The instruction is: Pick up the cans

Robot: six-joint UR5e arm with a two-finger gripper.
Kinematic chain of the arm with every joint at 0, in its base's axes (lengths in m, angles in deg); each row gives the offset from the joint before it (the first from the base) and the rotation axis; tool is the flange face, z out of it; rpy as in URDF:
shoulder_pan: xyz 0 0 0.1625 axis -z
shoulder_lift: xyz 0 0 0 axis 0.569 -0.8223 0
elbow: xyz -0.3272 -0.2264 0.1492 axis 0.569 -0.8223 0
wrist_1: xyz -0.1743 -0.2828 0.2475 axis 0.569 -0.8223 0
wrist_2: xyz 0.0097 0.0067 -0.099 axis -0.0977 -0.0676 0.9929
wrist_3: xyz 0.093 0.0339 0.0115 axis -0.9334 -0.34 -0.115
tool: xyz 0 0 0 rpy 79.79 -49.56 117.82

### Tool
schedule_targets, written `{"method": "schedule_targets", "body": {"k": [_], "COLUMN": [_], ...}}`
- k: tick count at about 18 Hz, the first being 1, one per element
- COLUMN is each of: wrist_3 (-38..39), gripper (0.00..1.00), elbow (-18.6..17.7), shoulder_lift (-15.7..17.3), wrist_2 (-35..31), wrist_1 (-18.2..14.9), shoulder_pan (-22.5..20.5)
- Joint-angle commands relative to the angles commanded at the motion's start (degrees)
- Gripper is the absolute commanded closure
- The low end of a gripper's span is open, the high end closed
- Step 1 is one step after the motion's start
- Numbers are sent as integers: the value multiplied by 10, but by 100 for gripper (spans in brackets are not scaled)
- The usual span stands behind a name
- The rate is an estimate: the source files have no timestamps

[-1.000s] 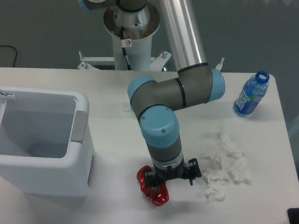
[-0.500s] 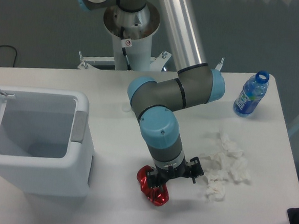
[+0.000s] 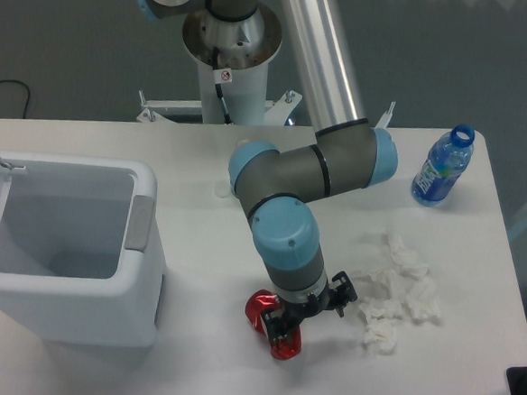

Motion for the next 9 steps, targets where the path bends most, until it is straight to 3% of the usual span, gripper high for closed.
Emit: {"method": "schedule_targets", "body": {"k": [3,9], "wrist_3": [2,6], "gripper": [0,0], "elbow": [1,16], "shoulder_lift": [0,-1], "wrist_2": [37,50], "wrist_1": [0,-1], "shoulder_pan": [-1,-3]}}
